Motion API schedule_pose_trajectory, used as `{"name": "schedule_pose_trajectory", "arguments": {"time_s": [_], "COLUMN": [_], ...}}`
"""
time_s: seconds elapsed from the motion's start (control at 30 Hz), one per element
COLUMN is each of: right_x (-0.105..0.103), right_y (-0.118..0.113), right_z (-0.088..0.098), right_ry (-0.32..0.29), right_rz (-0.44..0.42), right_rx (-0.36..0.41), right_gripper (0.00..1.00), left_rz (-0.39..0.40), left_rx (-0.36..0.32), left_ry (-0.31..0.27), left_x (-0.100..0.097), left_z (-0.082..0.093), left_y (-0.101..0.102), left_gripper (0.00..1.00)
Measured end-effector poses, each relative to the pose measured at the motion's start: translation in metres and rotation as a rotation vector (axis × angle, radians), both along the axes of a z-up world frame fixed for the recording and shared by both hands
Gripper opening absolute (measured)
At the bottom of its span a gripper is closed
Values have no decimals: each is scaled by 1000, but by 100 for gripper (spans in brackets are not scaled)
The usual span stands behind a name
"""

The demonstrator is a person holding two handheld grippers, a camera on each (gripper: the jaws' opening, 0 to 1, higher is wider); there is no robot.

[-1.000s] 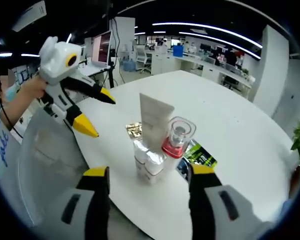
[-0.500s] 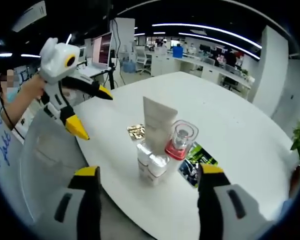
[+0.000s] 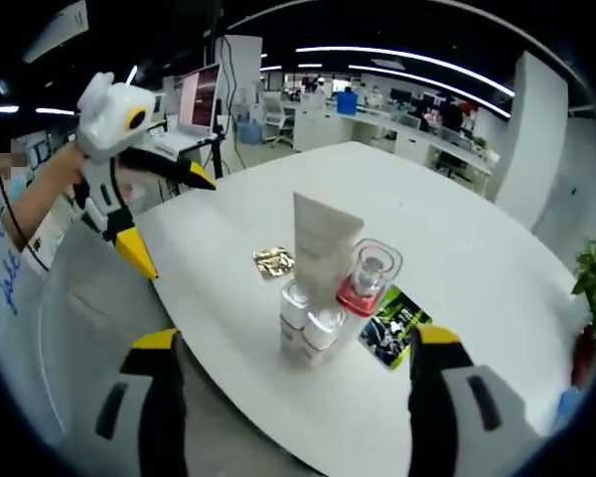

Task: Arrange the skincare products in the storage area until every visible bottle or jar stands upright without overlapping.

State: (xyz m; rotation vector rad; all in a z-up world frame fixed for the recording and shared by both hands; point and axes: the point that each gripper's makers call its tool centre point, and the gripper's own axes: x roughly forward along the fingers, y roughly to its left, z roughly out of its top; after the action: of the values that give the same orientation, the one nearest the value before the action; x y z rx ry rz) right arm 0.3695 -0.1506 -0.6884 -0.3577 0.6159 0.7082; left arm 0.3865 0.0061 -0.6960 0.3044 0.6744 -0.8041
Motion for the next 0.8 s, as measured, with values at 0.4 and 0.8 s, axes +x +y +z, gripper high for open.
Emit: {"name": "schedule_pose_trajectory", "arguments": {"time_s": [0.4,0.8], "right_x": [-5,-6], "right_y": [-5,-9], "right_z": [1,-1], "right_ry": [10,17], "right_rz": [-61,-86], "right_rx": [-17,-16], "right_gripper": [100,100], "left_rz": [-23,-32], "left_rx": [-2,6], "left_ry": [-7,0], "left_x": [-6,-9], "left_z": [3,-2], "left_y": [15,20], "left_gripper": [97,97]}}
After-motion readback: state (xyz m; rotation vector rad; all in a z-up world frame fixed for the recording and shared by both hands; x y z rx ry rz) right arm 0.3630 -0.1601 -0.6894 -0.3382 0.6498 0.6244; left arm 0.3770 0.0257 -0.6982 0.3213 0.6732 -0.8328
